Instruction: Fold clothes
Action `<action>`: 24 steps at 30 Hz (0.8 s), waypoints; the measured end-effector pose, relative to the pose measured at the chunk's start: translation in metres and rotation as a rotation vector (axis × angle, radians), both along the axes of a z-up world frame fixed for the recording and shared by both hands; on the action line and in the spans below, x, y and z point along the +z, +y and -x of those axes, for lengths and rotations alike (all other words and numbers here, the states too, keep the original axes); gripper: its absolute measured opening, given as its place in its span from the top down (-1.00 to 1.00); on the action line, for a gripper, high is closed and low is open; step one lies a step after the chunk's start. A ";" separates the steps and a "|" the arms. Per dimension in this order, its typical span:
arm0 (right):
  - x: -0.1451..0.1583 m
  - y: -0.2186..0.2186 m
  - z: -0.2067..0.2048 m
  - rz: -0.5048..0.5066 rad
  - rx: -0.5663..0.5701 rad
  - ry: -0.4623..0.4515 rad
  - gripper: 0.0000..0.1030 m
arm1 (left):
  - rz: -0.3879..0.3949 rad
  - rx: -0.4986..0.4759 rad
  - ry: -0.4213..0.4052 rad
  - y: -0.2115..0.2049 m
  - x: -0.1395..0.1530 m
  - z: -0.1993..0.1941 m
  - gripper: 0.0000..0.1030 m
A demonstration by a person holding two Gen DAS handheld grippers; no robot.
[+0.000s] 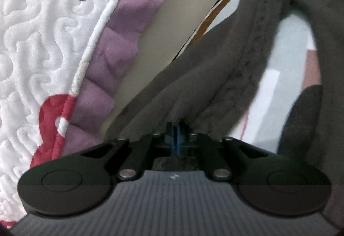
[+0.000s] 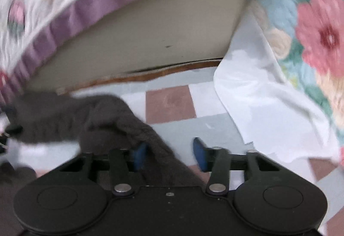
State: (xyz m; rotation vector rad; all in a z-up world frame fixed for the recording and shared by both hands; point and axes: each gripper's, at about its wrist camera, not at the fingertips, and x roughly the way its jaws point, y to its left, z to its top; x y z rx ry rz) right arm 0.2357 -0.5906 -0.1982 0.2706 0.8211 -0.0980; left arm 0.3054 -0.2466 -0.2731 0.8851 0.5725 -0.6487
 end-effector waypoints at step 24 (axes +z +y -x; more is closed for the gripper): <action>0.037 0.038 -0.012 0.110 0.072 -0.226 0.99 | 0.412 0.447 -0.056 0.088 0.140 0.018 0.95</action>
